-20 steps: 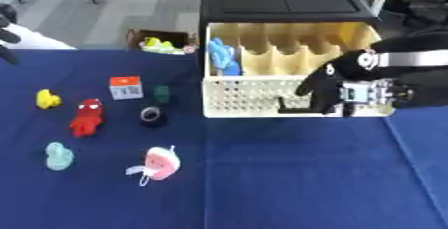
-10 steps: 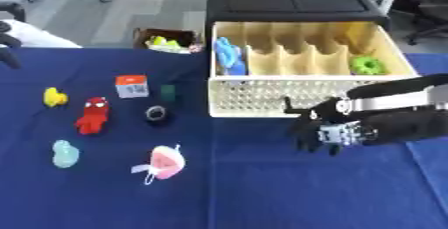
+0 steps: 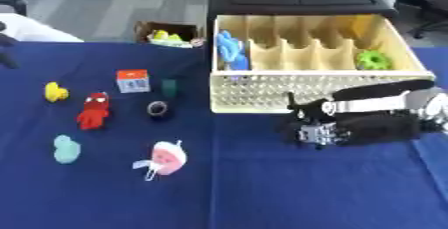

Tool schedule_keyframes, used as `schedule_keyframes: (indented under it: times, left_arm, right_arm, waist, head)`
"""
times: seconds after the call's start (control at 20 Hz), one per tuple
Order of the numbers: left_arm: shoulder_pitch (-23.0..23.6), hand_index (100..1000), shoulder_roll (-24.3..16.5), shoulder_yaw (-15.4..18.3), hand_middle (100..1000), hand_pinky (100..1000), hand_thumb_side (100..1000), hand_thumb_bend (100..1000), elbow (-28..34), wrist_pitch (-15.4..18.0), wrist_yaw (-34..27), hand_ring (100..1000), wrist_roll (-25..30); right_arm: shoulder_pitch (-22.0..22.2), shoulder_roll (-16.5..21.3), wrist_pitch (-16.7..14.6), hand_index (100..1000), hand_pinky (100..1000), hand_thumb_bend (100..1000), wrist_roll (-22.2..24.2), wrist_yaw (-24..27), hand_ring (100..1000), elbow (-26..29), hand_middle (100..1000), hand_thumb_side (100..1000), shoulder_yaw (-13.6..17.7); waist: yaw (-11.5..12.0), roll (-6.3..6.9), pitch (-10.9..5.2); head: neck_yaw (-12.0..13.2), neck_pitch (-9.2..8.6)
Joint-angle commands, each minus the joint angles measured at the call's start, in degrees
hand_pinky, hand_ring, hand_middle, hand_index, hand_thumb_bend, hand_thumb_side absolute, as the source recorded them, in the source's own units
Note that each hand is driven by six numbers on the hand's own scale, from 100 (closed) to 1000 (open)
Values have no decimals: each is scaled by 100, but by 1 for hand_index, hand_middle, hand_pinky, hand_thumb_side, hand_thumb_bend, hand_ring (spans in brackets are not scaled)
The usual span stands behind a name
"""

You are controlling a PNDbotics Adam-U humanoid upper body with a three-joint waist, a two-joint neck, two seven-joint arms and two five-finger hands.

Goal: Pick up objects from table and place into drawer.

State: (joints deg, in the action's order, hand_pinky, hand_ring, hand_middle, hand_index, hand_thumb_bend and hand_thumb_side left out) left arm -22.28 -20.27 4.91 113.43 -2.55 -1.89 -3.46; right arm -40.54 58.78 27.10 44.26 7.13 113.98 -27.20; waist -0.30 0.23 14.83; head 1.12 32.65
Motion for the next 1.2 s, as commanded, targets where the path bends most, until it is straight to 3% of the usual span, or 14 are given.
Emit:
schedule_keyframes:
  times: [0.05,0.6,1.2]
  left_arm:
    - [-42,711,-44,78,569,418,955,100,116,15,50,570,11]
    - [-20,714,-8,102,574,425,961,100,116,18,58,575,95]
    - [6,713,64,88,575,431,972,100,116,-14,68,576,216]
  right_arm:
    - [7,215,770,944,755,100,650,-191,835,61,818,1000,151]
    - [236,345,928,935,724,100,699,-639,822,-141,812,1000,293]
    - [-119,147,823,913,714,100,353,-726,809,-267,786,1000,317]
  waist:
    - [13,-5,-61]
    - [37,-15,23]
    - [93,-41,62]
  head:
    - [-42,12]
    - [-159,-118]
    - [-237,-253]
